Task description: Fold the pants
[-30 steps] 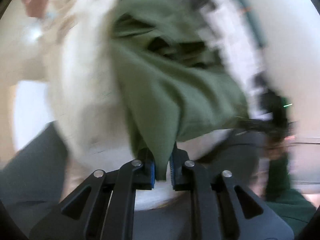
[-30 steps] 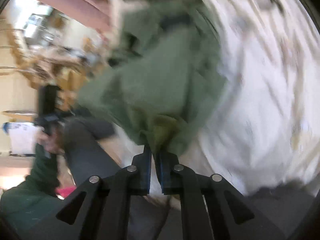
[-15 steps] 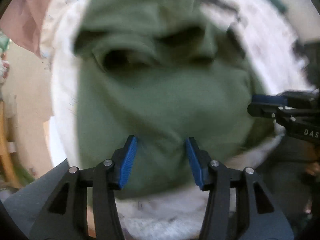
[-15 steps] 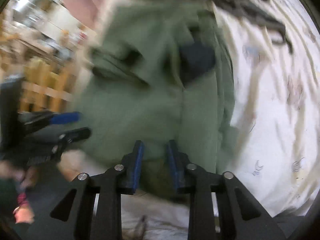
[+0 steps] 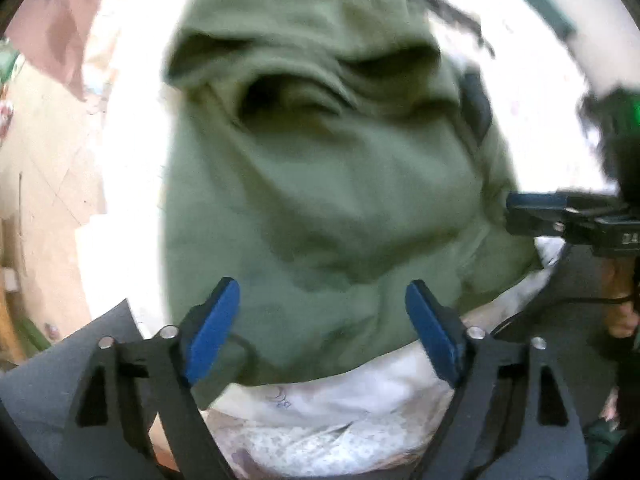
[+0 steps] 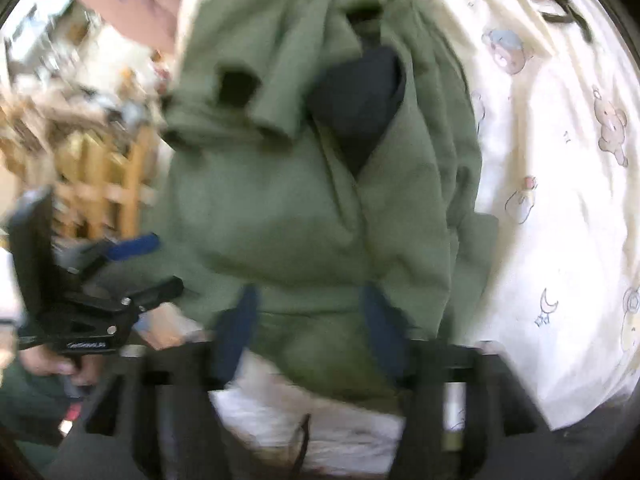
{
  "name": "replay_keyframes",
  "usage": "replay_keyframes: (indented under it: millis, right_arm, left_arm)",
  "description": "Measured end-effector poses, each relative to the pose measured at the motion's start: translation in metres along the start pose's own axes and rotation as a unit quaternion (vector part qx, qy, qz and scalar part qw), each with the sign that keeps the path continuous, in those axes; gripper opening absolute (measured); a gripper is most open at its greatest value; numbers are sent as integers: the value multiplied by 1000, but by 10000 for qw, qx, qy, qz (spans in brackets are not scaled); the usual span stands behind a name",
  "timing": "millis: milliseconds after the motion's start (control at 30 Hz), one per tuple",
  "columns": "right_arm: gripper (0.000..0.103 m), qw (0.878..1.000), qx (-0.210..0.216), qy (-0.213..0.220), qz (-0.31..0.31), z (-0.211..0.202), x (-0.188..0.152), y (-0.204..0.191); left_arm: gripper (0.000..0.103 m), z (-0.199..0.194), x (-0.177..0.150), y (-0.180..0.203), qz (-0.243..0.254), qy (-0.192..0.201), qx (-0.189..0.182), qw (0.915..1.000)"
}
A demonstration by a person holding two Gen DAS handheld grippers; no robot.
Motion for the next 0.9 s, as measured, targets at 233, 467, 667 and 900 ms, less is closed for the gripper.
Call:
replay_keyframes:
  millis: [233, 467, 667, 900]
  right_arm:
    - [66, 9868, 894, 942, 963, -18, 67, -17]
    - [67, 9757, 266, 819, 2016, 32, 111, 16]
    - [70, 9552, 1467, 918, 2401, 43, 132, -15]
    - [3, 9726, 773, 752, 2058, 61, 152, -21]
  left_arm:
    - [84, -41, 71, -74, -1058, 1059, 319, 9882]
    - [84, -26, 84, -84, -1676, 1387, 266, 9757]
    - [84, -19, 79, -83, -1723, 1220, 147, 9773]
    - [84, -23, 82, -90, -1931, 1235, 93, 9733]
Point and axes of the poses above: each gripper's, at about its wrist camera, not at the fingertips, and z roughly the way its jaws point, y to its right, x to its top, the point moved 8 cm from there along z, roughly the way its jaws point, and after that the axes turned 5 degrees about y, right-handed, at the moved point
